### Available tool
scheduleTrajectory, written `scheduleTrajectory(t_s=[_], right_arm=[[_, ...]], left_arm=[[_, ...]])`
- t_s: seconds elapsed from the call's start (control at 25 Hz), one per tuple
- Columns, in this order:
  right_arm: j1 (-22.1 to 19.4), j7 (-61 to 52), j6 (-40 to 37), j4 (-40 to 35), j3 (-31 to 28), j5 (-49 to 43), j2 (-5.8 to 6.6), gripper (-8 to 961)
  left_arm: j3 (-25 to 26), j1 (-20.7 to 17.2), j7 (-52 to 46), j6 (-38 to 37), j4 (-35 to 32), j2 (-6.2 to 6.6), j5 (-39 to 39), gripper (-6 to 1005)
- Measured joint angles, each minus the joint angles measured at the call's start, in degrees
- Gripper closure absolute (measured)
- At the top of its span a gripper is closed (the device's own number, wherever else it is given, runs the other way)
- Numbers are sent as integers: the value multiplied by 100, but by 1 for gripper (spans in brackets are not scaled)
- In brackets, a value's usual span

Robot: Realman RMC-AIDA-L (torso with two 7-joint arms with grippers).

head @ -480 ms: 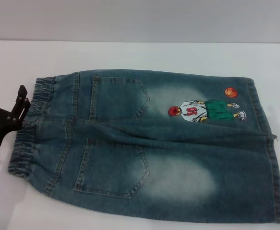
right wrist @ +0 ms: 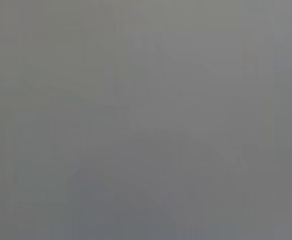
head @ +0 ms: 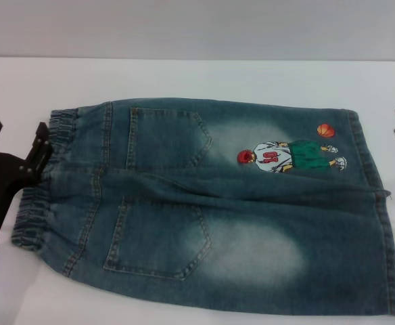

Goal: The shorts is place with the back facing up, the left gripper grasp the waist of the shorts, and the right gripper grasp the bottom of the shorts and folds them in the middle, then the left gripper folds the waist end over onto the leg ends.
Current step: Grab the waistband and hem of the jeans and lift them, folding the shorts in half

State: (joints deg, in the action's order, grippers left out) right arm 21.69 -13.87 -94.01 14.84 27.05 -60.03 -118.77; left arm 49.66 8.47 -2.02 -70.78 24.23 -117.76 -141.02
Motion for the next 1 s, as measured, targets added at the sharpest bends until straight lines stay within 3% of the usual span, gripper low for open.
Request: scheduleTrajectory(t_s=[0.12,0.28,0.32,0.56,0.84,0.92,1.0], right_arm=[[177,-136,185,7,-19,-94,29,266],[556,-485,687,15,2,-126,142,266],[792,-565,1078,18,-2,-147,171,266],[1380,-1143,2095,-9,4,-151,287,267],[2120,-2345,3606,-444,203,-482,389,268],[2259,-2912,4060,-796,249,-860,338,267],[2342,-3422,4436,-1288,295,-1267,185,268]], left_arm=[[1,20,-165,63,106,48,-33,223],[38,13,-200,402,539,222,-43,222],[74,-1,-160,660,816,317,-43,222],[250,-57,-150,1336,1457,511,-41,221],[649,-78,-173,2231,2000,613,-92,220],[833,-127,-170,2521,2238,613,-230,219],[997,-185,-164,2732,2457,580,-416,219]])
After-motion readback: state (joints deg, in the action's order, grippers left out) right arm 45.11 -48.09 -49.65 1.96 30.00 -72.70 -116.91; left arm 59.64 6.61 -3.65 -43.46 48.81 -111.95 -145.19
